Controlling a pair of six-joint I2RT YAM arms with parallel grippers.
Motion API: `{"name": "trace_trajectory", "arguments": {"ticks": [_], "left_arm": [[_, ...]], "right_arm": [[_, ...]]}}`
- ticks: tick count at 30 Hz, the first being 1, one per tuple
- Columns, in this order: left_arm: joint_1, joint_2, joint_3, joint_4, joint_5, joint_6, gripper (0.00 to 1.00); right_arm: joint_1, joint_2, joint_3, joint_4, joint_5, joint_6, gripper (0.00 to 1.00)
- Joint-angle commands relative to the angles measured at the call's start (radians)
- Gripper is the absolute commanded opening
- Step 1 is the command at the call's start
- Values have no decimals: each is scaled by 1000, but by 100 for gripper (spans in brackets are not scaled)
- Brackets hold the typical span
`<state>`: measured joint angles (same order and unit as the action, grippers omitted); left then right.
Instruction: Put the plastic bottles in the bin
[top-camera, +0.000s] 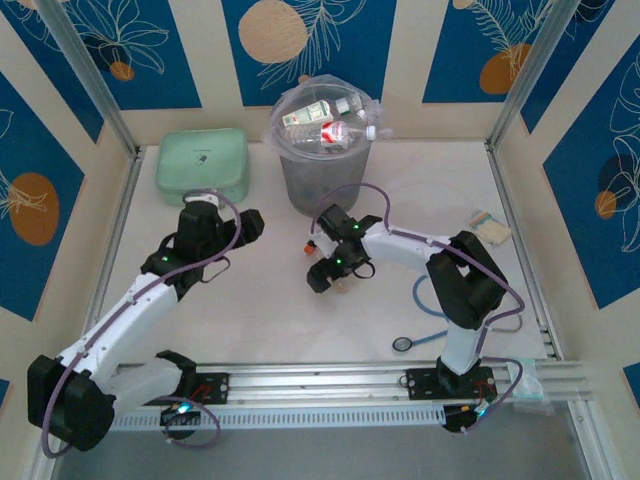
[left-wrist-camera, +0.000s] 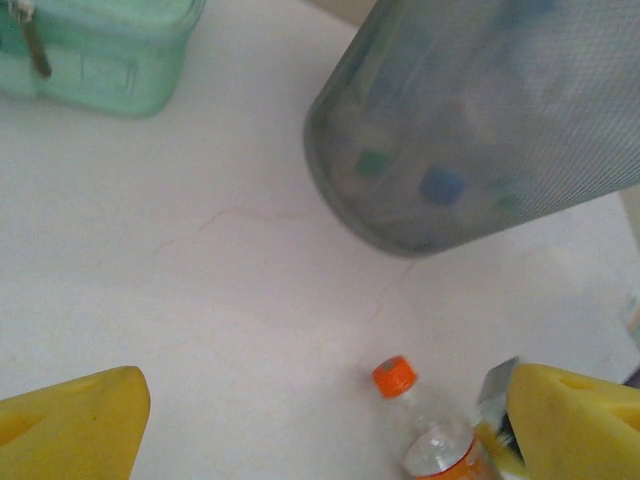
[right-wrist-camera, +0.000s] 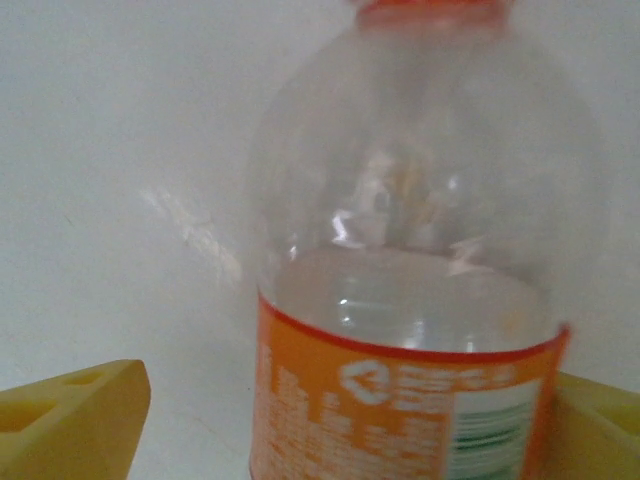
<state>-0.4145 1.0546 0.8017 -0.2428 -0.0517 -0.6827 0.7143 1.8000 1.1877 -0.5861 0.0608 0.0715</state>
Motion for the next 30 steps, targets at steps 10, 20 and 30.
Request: {"name": "trace_trajectory", "arguments": {"ticks": [10,20,30], "left_arm": [[-2,-5,-16,42,20,-22,92],[-1,-18,-44,57,21,-47,93],[-1,-4,-35,55,28,-32,93]], "right_arm": [[-14,-15,29,-1,-7,47,60],[-46,-112,11,8,-23,40,49],[-86,-387,71,-36,-138,63,43]]}}
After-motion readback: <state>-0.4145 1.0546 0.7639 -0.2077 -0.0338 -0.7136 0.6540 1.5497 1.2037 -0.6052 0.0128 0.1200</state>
